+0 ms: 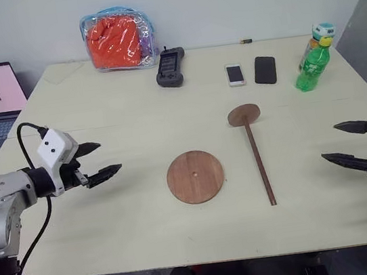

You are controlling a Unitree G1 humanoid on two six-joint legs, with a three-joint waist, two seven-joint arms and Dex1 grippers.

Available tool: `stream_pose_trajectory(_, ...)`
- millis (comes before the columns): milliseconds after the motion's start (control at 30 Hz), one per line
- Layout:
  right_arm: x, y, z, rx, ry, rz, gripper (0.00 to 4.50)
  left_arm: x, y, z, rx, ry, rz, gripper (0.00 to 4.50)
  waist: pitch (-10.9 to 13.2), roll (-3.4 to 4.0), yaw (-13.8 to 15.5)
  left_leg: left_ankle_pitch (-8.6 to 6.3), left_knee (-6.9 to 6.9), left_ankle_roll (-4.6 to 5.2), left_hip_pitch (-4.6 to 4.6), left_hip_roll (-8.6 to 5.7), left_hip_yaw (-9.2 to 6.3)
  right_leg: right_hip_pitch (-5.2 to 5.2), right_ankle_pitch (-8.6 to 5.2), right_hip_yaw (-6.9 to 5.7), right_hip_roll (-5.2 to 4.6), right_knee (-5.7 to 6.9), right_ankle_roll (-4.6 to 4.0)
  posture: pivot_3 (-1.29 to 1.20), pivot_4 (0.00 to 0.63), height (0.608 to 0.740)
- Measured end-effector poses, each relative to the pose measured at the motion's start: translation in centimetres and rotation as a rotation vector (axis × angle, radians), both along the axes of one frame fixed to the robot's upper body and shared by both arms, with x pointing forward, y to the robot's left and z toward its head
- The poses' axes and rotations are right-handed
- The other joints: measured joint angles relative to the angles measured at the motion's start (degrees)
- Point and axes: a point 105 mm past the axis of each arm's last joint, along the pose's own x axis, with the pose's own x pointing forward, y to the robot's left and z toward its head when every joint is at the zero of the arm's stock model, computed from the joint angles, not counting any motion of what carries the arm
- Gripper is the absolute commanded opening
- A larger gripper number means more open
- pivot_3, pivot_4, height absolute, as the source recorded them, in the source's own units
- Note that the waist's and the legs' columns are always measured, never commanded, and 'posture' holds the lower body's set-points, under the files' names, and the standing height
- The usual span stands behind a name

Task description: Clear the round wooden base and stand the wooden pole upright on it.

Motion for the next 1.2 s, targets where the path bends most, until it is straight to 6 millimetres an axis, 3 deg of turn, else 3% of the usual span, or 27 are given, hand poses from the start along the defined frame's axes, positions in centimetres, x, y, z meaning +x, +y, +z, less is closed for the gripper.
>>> stream_pose_trajectory(200, -0.1, 2.6, 1.1, 0.038, -0.011, 0.039, 4.50, -0.2, -5.3, 2.5, -0.028, -0.036, -0.211, 4.46, 0.00, -0.01, 0.12, 0.00, 0.05, 0.00, -0.06, -0.01, 0.01, 0.01, 0.00, 0.00, 0.06, -0.01, 0.01, 0.00, 0.150, 0.740)
stream_pose_trajectory(267, 0.4, 3.9, 1.3, 0.060, 0.008, 0.031, 4.50, -0.1, -7.9, 3.0, -0.073, -0.052, -0.293, 4.46, 0.01, -0.02, 0.12, 0.01, 0.11, -0.01, -0.07, -0.03, 0.00, 0.00, 0.00, 0.00, 0.06, 0.06, 0.01, 0.00, 0.150, 0.740)
stream_pose_trajectory(433, 2.9, 7.3, 2.6, 0.189, 0.061, -0.064, 4.50, -1.3, -13.0, 2.7, -0.104, -0.026, -0.505, 4.46, 0.02, -0.04, -0.35, 0.01, 0.10, -0.02, -0.04, -0.07, 0.03, -0.03, 0.01, 0.07, 0.29, 0.11, 0.00, 0.00, 0.150, 0.740)
stream_pose_trajectory(533, 4.9, 8.6, 2.3, 0.235, 0.128, -0.186, 4.50, -2.0, -14.8, 1.7, -0.093, 0.005, -0.594, 4.46, 0.02, -0.03, -0.31, 0.02, 0.05, -0.03, -0.07, -0.04, 0.01, -0.14, 0.00, 0.06, 0.36, 0.15, 0.00, 0.00, 0.150, 0.740)
stream_pose_trajectory(733, 7.0, 10.8, 1.4, 0.237, 0.273, -0.297, 4.50, -1.4, -15.6, 0.9, -0.046, -0.025, -0.616, 4.46, 0.02, 0.00, -0.07, 0.04, 0.23, -0.05, -0.83, -0.04, -0.02, -0.93, 0.02, 0.04, 0.34, 0.38, -0.03, 0.00, 0.150, 0.740)
stream_pose_trajectory(900, 8.8, 12.4, 0.0, 0.204, 0.398, -0.400, 4.50, -1.3, -16.2, 0.2, -0.006, -0.062, -0.633, 4.46, 0.01, -0.01, -0.12, 0.04, 0.22, -0.04, -0.90, -0.03, -0.03, -0.97, 0.02, 0.03, 0.30, 0.35, -0.03, 0.00, 0.150, 0.740)
stream_pose_trajectory(1033, 9.9, 12.8, -1.9, 0.179, 0.504, -0.474, 4.50, -1.3, -16.4, -0.8, 0.011, -0.062, -0.633, 4.46, 0.01, -0.01, -0.06, 0.03, 0.22, -0.02, -0.93, -0.04, -0.02, -1.00, 0.02, 0.02, 0.27, 0.37, -0.03, 0.00, 0.150, 0.740)
stream_pose_trajectory(1167, 11.1, 12.4, -2.4, 0.159, 0.560, -0.533, 4.50, -1.3, -16.5, -1.2, 0.031, -0.090, -0.627, 4.46, 0.01, 0.00, -0.13, 0.03, 0.23, -0.02, -0.93, -0.04, -0.01, -1.01, 0.02, 0.02, 0.27, 0.37, -0.03, 0.00, 0.150, 0.740)
stream_pose_trajectory(1200, 11.2, 12.4, -2.5, 0.159, 0.572, -0.537, 4.32, -1.3, -16.5, -1.3, 0.035, -0.094, -0.625, 4.50, 0.01, 0.00, -0.18, 0.03, 0.22, -0.02, -0.92, -0.04, -0.01, -1.01, 0.02, 0.03, 0.27, 0.37, -0.03, 0.00, 0.150, 0.740)
